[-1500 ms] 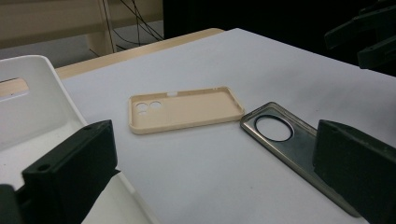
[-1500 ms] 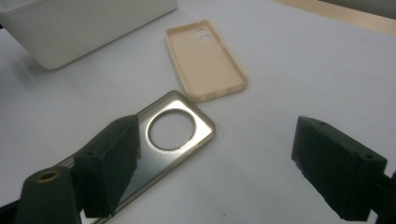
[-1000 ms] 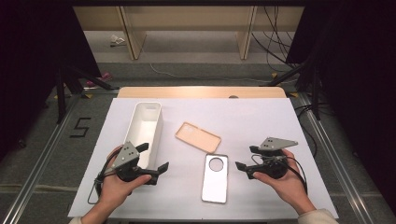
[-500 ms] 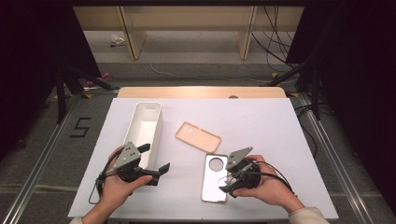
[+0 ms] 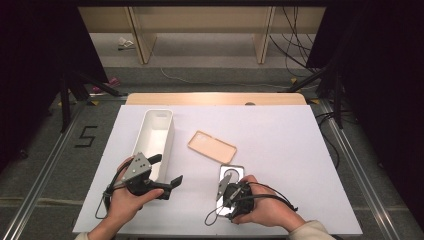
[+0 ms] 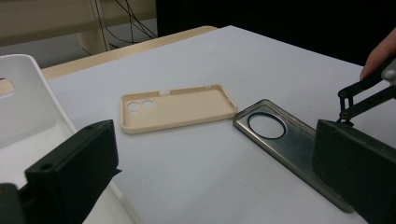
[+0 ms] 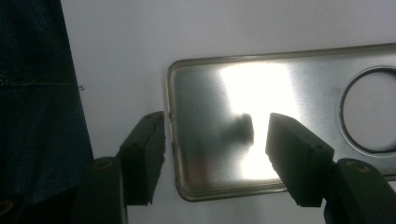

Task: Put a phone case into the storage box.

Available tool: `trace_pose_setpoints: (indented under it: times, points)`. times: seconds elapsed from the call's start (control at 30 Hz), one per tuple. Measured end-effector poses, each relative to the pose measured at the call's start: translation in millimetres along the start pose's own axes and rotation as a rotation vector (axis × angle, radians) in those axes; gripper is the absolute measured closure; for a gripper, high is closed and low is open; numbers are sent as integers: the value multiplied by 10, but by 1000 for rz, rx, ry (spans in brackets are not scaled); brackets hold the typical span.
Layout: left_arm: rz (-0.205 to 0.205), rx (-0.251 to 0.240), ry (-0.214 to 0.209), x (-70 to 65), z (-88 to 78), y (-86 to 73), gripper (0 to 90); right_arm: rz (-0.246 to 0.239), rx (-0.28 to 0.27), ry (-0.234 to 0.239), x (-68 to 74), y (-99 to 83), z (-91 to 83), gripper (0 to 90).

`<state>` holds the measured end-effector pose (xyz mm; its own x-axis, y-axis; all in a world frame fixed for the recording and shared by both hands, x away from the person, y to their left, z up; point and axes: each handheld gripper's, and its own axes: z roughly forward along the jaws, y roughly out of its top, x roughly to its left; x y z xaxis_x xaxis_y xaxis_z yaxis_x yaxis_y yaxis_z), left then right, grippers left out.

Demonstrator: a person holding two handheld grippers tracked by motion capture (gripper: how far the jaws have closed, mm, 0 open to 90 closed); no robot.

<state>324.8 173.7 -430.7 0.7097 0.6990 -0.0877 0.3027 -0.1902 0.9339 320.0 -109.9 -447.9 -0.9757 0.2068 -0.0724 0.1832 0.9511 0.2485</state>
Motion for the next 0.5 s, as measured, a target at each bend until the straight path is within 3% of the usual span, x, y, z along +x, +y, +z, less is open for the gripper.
trace_pose_setpoints:
  times: [0.23,0.5]
  points:
    - [2,3,-6,-8,6,-2,5,-29,62,-36,74,60,69,411]
    - [5,4,-12,-15,9,-2,5,-55,90,-58,115,90,104,455]
